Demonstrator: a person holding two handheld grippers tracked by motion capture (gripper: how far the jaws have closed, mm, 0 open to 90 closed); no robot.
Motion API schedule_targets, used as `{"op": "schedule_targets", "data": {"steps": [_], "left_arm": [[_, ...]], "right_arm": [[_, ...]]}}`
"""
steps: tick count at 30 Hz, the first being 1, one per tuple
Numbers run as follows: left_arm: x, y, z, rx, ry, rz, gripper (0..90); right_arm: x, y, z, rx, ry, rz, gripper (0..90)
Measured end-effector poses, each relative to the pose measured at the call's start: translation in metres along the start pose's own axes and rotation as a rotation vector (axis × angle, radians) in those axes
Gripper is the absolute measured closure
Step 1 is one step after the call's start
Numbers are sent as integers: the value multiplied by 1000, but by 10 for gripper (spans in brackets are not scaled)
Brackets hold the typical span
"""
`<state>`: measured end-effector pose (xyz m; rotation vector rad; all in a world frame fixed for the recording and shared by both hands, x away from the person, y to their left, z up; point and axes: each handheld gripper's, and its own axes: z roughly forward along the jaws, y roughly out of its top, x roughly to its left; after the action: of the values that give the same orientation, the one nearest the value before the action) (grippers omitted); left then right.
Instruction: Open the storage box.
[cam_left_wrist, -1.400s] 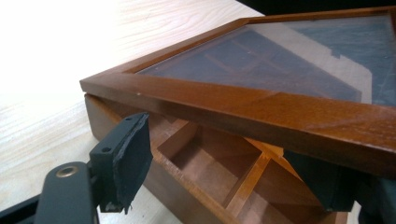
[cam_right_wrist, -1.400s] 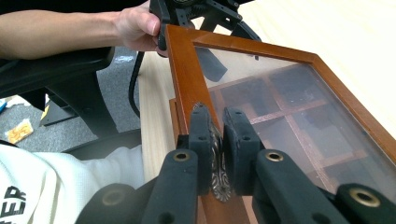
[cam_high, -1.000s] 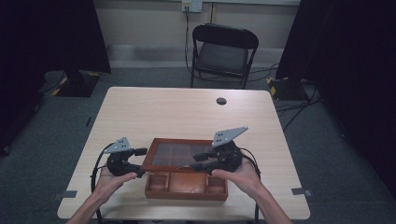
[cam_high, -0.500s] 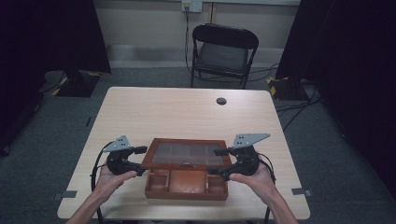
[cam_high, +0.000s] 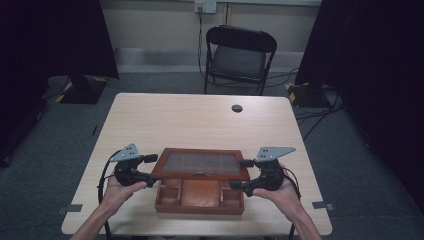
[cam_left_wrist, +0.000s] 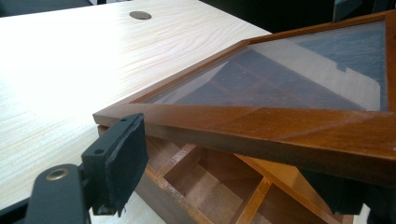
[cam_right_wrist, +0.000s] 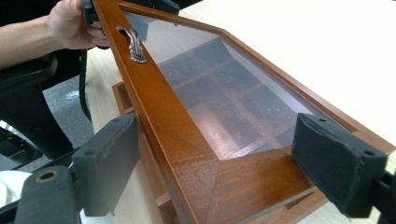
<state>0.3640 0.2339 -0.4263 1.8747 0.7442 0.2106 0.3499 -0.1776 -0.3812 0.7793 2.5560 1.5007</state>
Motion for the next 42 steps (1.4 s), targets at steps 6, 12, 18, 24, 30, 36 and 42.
{"op": "schedule_targets", "data": {"steps": [6, 12, 18, 24, 30, 36, 42], "left_arm": [[0, 1, 0, -4, 4, -10, 183], [0, 2, 0, -7, 5, -3, 181], [-3, 8, -1, -11, 13, 19, 182], [-4, 16, -1, -23, 12, 42, 203], [-1, 24, -3, -24, 17, 47, 217], [4, 27, 0, -39, 32, 38, 240], [7, 33, 3, -49, 29, 36, 266]], "right_arm": [[0, 0, -2, 3, -18, -19, 151], [-3, -3, -1, 6, -40, -32, 144], [-7, -4, -5, -7, -55, -20, 143], [-14, -2, -8, -27, -61, 13, 160], [-20, 1, -12, -57, -58, 33, 218], [-25, 5, -11, -67, -64, 58, 250], [-32, 11, -12, -85, -80, 60, 281]]}}
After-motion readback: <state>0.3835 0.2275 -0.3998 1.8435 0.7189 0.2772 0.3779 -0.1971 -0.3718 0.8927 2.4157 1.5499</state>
